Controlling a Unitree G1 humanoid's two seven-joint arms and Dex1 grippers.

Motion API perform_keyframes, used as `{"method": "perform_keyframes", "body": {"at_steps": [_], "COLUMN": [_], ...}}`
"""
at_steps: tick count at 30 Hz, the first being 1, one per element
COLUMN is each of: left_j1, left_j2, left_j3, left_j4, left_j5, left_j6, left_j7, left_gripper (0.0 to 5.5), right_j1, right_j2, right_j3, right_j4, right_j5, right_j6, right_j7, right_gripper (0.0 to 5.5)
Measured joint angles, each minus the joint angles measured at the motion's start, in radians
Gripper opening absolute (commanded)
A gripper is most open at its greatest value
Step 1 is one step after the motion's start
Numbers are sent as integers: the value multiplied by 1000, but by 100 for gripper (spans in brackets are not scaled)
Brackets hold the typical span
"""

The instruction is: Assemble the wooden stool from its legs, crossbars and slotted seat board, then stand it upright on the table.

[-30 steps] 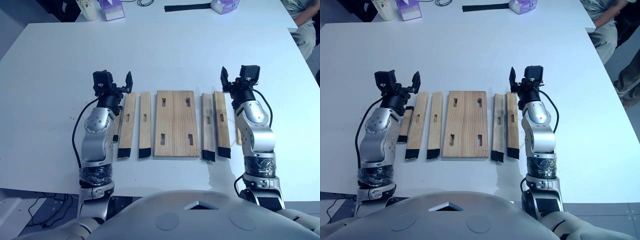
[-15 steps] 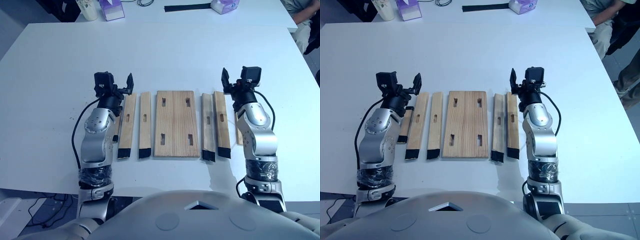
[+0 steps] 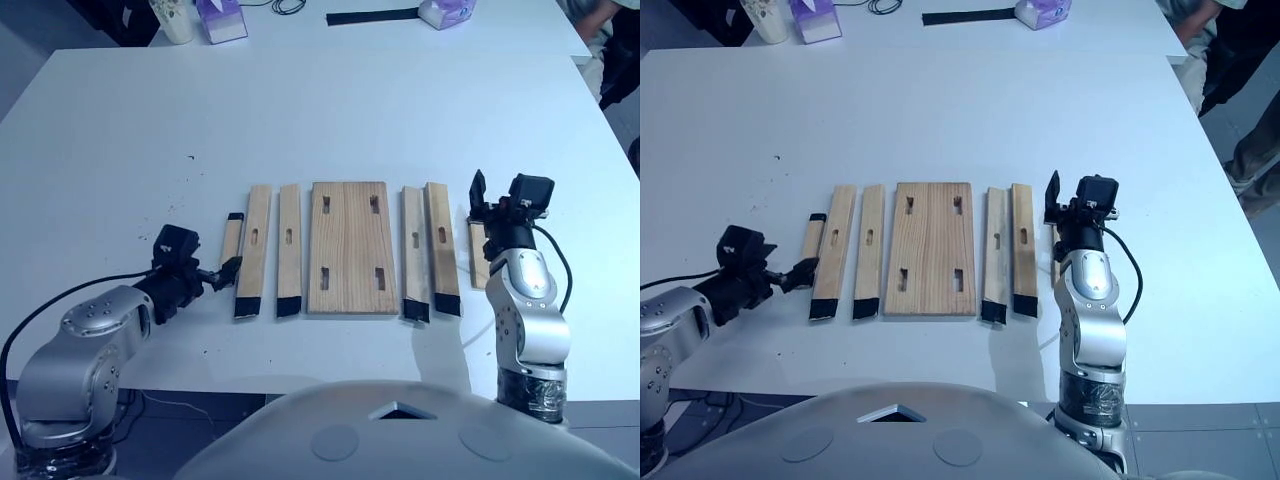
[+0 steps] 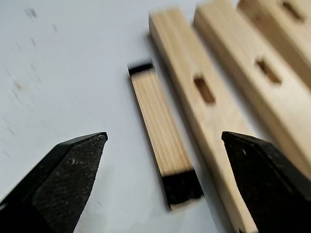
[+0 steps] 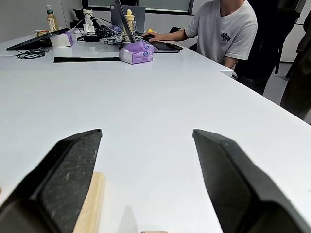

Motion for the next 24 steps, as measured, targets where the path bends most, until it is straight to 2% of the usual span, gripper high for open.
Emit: {"method": "perform_keyframes", "body": {"at_steps": [5,15,24], "left_j1": [10,-59,-20], "left_j2": [-3,-20,-14], "left_j3": [-29,-13,-80], "left_j4": [68,136,226], "left_j5": [44,49,101], "left_j6": [-104,-129,-239], "left_j7": [10,16,-3], "left_gripper": [440,440,440], "right_j1": [-21,-25,-26], "right_j2": [-15,-8,-6], "right_j3": [-5,-1,0], "right_j4": [3,3,11], "right_j5": [0,0,-2], "right_j6": [4,10,11], "right_j7": [14,12,13], "right_gripper": [344,344,344]}}
